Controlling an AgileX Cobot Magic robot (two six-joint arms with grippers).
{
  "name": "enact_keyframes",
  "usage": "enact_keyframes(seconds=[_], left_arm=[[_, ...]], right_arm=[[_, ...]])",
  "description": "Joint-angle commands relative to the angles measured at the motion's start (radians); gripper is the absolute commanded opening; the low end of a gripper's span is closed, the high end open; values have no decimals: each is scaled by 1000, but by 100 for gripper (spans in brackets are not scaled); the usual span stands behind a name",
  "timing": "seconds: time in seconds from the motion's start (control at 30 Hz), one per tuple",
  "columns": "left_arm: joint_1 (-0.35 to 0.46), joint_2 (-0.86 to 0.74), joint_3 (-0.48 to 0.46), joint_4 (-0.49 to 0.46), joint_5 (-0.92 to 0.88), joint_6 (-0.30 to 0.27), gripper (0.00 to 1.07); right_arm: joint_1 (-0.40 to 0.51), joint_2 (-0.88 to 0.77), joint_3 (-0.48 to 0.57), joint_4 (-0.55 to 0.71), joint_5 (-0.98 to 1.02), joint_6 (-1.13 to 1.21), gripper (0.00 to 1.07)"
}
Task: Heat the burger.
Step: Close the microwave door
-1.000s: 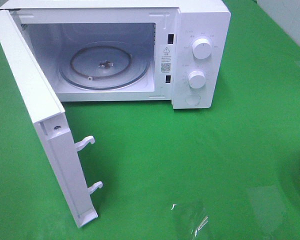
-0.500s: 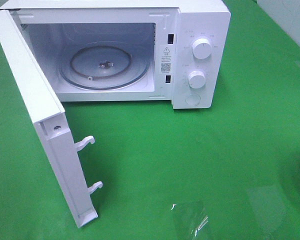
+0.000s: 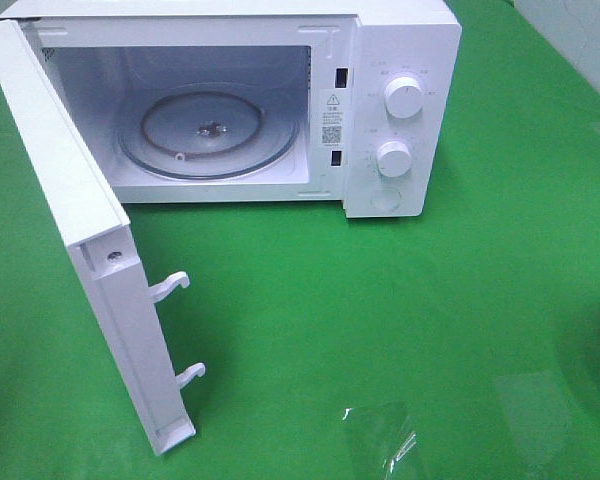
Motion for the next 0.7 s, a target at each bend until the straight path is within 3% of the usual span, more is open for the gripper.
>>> enact_keyframes(seconds=[0.03,0.27,0.7], left_arm=[[2,107,51,2,-192,-4,0],[2,299,119,-2,-448,-7,0],[-1,694,125,10,-868,-17,0]], right_arm=[[-4,-27,5,3,-9,-13,75],[-4,-27,5,3,-9,-13,75],[-4,-27,5,3,-9,-11,75]])
